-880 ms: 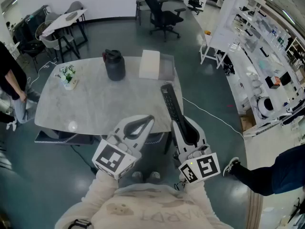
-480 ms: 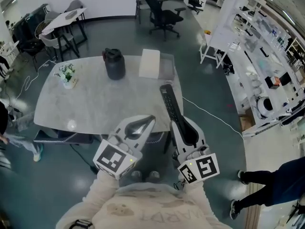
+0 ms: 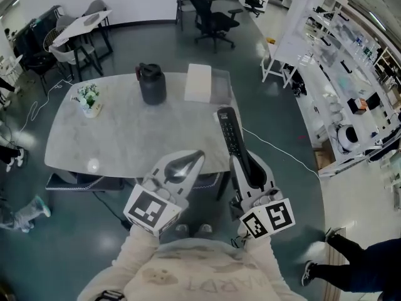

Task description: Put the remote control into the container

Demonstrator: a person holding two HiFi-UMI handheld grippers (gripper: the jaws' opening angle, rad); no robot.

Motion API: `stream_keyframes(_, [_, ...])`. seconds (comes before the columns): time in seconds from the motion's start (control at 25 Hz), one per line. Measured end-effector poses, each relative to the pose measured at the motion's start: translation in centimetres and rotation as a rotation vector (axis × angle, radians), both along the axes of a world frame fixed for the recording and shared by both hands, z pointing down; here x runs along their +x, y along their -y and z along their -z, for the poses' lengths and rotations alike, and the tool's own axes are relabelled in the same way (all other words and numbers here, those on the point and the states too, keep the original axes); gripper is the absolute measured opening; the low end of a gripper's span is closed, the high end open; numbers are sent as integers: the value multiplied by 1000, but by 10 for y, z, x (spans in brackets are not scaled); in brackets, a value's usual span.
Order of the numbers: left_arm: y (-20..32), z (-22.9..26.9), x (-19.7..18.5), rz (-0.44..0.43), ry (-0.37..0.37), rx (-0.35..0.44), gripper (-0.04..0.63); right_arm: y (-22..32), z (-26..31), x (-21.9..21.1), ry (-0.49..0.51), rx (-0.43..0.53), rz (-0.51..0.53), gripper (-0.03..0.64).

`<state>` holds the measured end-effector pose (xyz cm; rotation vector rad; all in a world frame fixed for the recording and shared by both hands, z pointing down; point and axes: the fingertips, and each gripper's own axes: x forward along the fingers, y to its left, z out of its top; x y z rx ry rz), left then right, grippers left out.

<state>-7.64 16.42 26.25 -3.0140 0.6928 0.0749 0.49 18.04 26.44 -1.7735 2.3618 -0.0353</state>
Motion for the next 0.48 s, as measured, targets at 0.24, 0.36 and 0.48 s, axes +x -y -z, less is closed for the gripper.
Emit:
stream_keyframes(0.24, [0, -7, -18, -27, -10, 8, 12, 8, -2, -9, -28, -13, -39, 94])
stream_keyframes(0.36, [2, -12, -21, -49, -17, 8, 12, 18, -4, -10, -40, -13, -51, 94])
stream_keyframes(0.48, [5, -11, -21, -65, -23, -18, 12, 32, 0, -7, -34, -17, -61, 94])
